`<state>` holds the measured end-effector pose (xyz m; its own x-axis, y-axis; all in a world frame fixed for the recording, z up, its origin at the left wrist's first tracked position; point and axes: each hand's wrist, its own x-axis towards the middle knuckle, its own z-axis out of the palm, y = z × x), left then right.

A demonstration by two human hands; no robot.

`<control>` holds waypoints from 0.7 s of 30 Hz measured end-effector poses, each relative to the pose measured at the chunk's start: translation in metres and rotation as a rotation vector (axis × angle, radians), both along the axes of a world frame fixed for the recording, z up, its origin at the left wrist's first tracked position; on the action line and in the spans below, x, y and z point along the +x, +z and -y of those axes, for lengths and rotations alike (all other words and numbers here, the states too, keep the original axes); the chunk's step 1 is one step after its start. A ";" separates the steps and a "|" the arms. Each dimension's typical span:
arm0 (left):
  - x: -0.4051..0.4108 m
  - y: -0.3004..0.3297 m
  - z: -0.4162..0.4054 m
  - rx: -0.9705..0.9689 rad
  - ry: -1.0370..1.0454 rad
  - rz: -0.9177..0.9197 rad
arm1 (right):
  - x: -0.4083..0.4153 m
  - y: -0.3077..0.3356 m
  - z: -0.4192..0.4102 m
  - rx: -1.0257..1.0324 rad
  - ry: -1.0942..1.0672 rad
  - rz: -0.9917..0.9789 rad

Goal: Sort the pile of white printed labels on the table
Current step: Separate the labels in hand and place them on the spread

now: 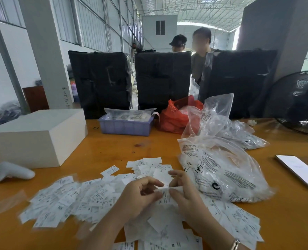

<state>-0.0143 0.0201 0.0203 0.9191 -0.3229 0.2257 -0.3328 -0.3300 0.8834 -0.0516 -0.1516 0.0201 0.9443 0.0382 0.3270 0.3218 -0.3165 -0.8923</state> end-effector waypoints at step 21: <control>-0.001 -0.001 0.002 -0.074 0.087 0.059 | -0.002 -0.002 -0.009 -0.115 -0.156 0.046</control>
<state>-0.0153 0.0185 0.0193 0.9274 -0.2225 0.3007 -0.3580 -0.2944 0.8861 -0.0538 -0.1424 0.0184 0.9259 -0.0683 0.3716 0.3001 -0.4647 -0.8331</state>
